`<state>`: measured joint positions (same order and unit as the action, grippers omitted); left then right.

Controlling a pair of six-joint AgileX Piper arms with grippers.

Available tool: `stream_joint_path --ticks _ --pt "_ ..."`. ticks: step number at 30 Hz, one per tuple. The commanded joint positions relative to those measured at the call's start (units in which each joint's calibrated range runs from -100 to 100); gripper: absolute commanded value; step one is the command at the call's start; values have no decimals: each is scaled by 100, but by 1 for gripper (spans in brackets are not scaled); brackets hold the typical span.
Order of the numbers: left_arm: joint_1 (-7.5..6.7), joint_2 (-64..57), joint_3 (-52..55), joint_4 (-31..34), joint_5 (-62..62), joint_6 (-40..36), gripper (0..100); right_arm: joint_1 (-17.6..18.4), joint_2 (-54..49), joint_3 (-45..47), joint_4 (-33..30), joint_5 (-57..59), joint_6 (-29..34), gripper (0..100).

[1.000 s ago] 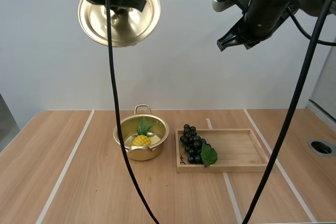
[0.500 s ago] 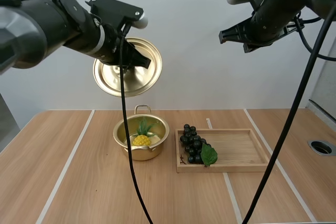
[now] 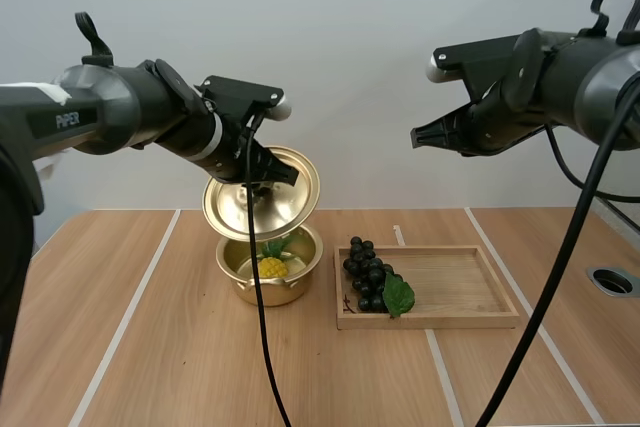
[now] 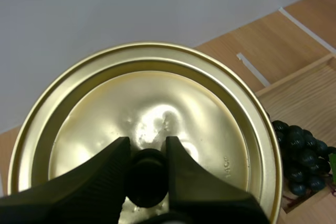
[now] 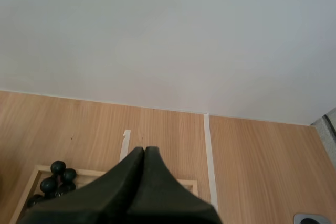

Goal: Open the pot, put the pineapple inside, and close it

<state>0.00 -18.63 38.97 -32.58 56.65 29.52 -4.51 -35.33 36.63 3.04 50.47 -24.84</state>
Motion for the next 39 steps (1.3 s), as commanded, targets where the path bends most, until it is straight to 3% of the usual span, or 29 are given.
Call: stream_joint_path --ticks 1,8,27,39 --pt "-2 207 84 -194 -150 122 0 -22 -78 268 26 -591 -97 0" --pt "-2 638 113 -194 -96 143 0 -22 -66 704 32 -1086 -125 0" --pt "-2 1527 192 -206 -739 605 0 -22 -23 707 20 -1087 -219 0" --pt "-5 1660 192 -991 -718 1368 0 -22 -23 707 32 -1087 -240 0"
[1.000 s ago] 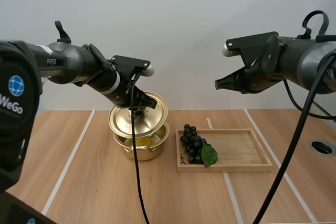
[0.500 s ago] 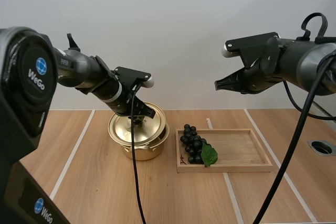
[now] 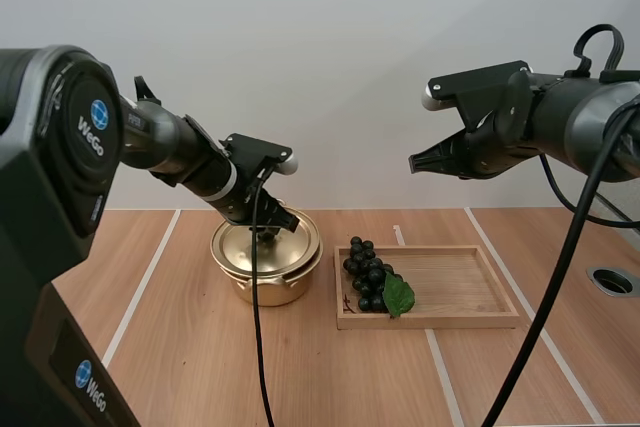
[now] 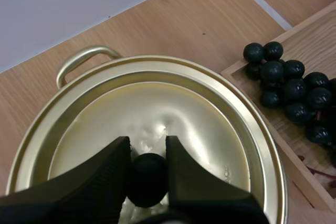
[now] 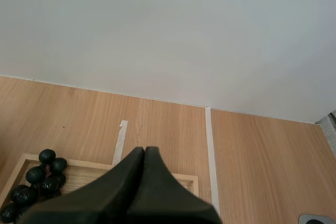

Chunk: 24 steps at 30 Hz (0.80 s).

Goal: Open the pot, put the pineapple inside, and close it

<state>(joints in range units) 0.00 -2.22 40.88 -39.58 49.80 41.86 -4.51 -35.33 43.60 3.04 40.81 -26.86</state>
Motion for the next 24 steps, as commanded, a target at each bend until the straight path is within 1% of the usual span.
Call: stream_joint_path --ticks 1,10,11,12,14,17,19,20,24 --pt "-5 19 1 -301 -2 135 0 -22 -23 10 32 -120 -38 0" --pt "-5 169 1 -264 163 155 0 -22 -23 10 32 -120 -38 0" --pt "-5 169 1 -264 122 155 2 -22 -23 10 21 -120 -37 0" --pt "-5 169 1 -264 122 207 7 -22 -23 10 21 -120 -37 0" --pt "-5 169 1 -264 122 231 23 -22 -23 10 21 -120 -37 0" --pt "-5 169 1 -264 122 231 62 -22 -23 10 21 -120 -37 0" --pt "-5 142 1 -277 122 231 94 -22 -23 10 21 -120 -37 0" --pt "-5 142 1 -277 122 231 100 -22 -23 10 21 -120 -37 0" --pt "-5 28 -11 -265 122 231 100 -22 -23 10 21 -120 -37 0"
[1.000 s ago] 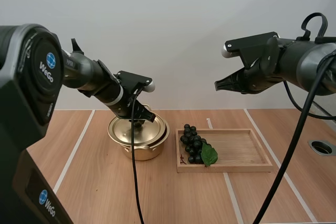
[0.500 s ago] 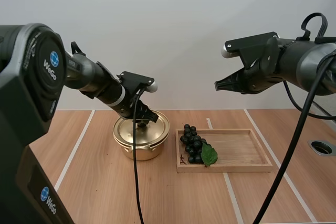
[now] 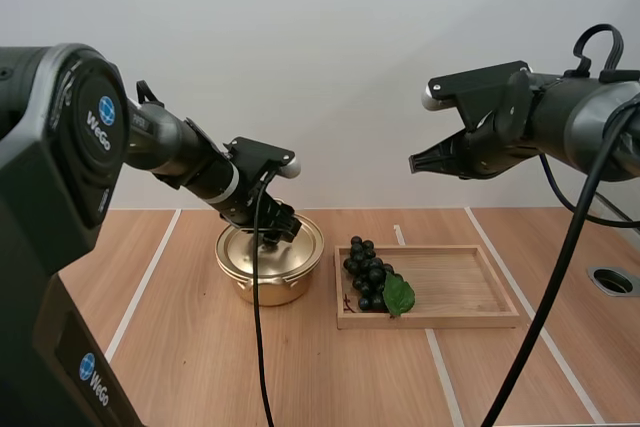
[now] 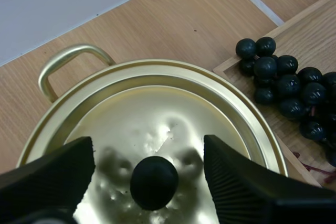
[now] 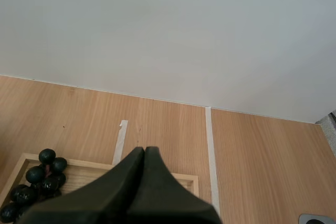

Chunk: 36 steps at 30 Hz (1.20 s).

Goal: Open the pot, put the pineapple inside, and close it

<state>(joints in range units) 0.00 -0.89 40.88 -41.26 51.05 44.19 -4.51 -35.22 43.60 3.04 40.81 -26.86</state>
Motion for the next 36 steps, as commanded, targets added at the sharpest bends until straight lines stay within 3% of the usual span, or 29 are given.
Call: stream_joint_path --ticks 1,10,15,16,18,22,23,28,33,36 --pt "-5 -169 -11 -97 -2 -2 100 -22 -34 10 21 -120 -37 0" --pt "-5 -1323 -569 115 532 -271 100 -22 -34 10 8 -120 -78 0" --pt "-5 -2199 -1126 791 1172 -1016 100 -22 -124 10 -40 -120 -92 0" --pt "3 -2366 -1212 871 1316 -1118 96 -22 -199 10 -70 -120 -92 0" --pt "3 -2809 -1386 1075 1497 -1327 77 -22 -368 10 -96 -181 -92 0" --pt "3 -3765 -1512 1277 1657 -1461 9 -22 -989 10 -116 -394 -92 0" --pt "3 -4030 -1512 1327 1657 -1461 0 -22 -1179 10 -116 -452 -92 0" --pt "28 -5172 -1512 1514 1696 -1731 0 -22 -2127 10 -116 -897 -92 0" --pt "237 -6107 -1512 1669 1827 -2192 0 -22 -2826 10 -116 -904 -103 0" --pt "278 -6748 -1512 1669 1720 -2329 0 -22 -3219 10 -126 -979 -112 0"
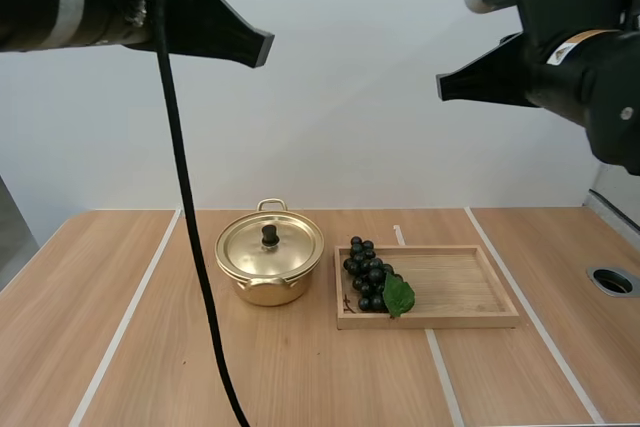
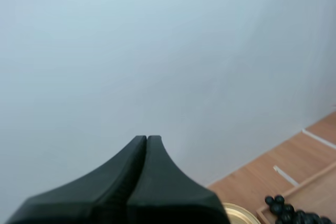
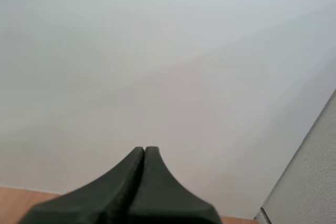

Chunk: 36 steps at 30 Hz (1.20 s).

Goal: Open the pot, put the pineapple inside, and close it

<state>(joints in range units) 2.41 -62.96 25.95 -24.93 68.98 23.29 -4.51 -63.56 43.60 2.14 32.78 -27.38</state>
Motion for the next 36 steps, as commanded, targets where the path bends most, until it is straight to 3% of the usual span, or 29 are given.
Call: stream_joint_path --ticks 1,5,9,13,17,21,27,32,36 --pt "37 -832 -19 36 -145 -313 0 -22 -507 10 -37 -254 -60 0" --pt "37 -1718 17 199 -495 -802 0 -22 -1145 10 173 -828 -60 0" --pt "37 -2458 378 770 -1533 -1689 0 -15 -1678 10 1021 -1023 -60 0" --pt "30 -2892 1022 1891 -2427 -2811 0 -15 -1818 10 1554 -834 -199 0" --pt "11 -2884 1930 2720 -2997 -3713 0 -41 -1829 34 1673 -685 -213 0" --pt "-111 -2870 2967 3006 -4188 -3678 0 -84 -1957 266 1776 -600 -213 0" --pt "-112 -3225 4195 3421 -4547 -3466 0 31 -2572 1213 1776 -548 -576 0" --pt "-76 -3417 5122 3784 -5365 -3466 0 344 -3027 2379 1726 -1320 -1490 0" --pt "47 -3417 5571 3797 -5414 -3466 0 599 -3281 3321 1350 -2353 -1571 0"
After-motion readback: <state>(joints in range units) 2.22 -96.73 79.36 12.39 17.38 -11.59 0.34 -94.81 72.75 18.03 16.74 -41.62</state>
